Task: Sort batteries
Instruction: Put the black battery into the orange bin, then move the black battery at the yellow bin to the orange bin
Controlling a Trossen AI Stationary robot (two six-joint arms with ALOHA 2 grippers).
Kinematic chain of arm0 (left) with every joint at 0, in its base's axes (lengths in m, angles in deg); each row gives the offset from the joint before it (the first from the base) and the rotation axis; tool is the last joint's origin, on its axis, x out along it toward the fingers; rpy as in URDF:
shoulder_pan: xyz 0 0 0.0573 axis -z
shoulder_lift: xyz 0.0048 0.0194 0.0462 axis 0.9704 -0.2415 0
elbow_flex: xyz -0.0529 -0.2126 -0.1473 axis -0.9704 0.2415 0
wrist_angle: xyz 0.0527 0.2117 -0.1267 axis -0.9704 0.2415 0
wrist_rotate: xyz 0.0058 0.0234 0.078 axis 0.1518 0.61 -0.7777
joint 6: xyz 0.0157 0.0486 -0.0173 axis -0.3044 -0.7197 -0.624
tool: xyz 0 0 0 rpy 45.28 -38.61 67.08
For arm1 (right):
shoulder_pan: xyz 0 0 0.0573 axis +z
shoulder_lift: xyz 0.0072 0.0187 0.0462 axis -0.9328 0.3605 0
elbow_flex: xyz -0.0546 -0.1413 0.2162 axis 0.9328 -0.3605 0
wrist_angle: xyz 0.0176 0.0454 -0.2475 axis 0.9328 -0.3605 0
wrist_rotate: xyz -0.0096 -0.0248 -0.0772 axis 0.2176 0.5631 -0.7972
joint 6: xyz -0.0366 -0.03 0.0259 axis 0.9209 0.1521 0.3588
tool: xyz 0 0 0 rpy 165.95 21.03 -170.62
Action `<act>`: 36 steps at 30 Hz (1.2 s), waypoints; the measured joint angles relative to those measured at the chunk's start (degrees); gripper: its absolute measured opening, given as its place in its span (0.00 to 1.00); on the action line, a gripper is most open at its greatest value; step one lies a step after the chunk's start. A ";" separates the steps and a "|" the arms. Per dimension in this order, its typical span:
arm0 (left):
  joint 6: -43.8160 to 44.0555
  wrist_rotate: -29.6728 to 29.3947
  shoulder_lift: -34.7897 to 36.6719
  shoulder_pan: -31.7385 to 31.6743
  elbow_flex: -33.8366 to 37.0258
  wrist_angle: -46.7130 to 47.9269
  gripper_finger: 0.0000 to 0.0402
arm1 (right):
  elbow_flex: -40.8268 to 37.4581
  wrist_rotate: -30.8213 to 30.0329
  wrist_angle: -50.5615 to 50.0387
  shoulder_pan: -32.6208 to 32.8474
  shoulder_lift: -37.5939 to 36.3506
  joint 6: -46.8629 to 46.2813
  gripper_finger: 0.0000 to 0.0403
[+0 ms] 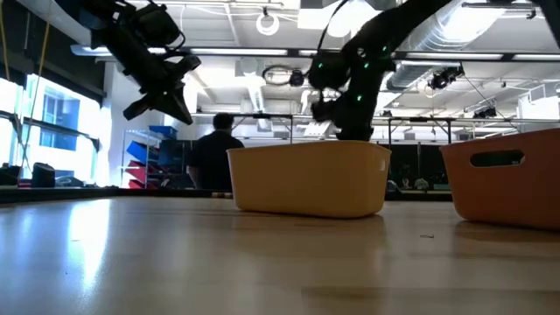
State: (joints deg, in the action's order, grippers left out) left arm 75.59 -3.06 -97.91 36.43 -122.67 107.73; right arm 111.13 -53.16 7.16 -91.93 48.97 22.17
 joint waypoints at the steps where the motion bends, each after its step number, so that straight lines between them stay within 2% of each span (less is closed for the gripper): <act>1: -0.02 0.28 -0.02 0.00 0.00 -0.68 0.00 | -0.31 0.09 -1.51 -0.18 -1.48 -0.89 0.05; 6: -0.04 0.51 -0.28 -0.02 0.00 -5.59 0.00 | -2.71 2.36 -8.65 0.23 -10.16 -8.67 0.05; 10: -0.13 2.38 -2.12 -0.30 0.00 -10.51 0.00 | -8.45 6.84 -11.91 3.96 -18.72 -18.04 0.05; 14: 0.03 9.65 -6.35 -0.93 0.02 -16.55 0.00 | -16.68 10.80 -13.90 12.25 -28.15 -33.95 0.05; 18: 0.01 12.19 -11.19 -0.90 -1.07 -20.12 0.00 | -21.58 10.93 -13.03 23.41 -34.67 -51.65 0.05; 22: -0.78 14.32 -14.84 -0.90 -4.61 -20.43 0.00 | -22.94 10.42 -13.07 32.72 -36.06 -62.61 0.05; 25: -3.84 14.59 -16.76 -0.90 -7.28 -20.12 0.00 | -24.33 9.65 -13.23 37.08 -35.47 -67.68 0.05; 28: -4.57 14.63 -18.17 -0.90 -9.35 -20.10 0.00 | -26.90 10.50 -12.32 37.65 -34.47 -72.31 0.16; 32: -5.32 14.48 -19.13 -1.11 -10.95 -19.73 0.00 | -29.46 13.49 -10.38 37.07 -33.88 -71.81 0.39; 36: -5.56 14.41 -19.19 -1.87 -12.45 -17.26 0.00 | -27.09 13.28 -14.18 35.70 -33.92 -63.61 0.57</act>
State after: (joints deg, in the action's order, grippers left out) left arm 70.03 11.34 -117.10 34.57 -135.11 90.46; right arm 84.04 -39.88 -7.01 -56.23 15.05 -41.44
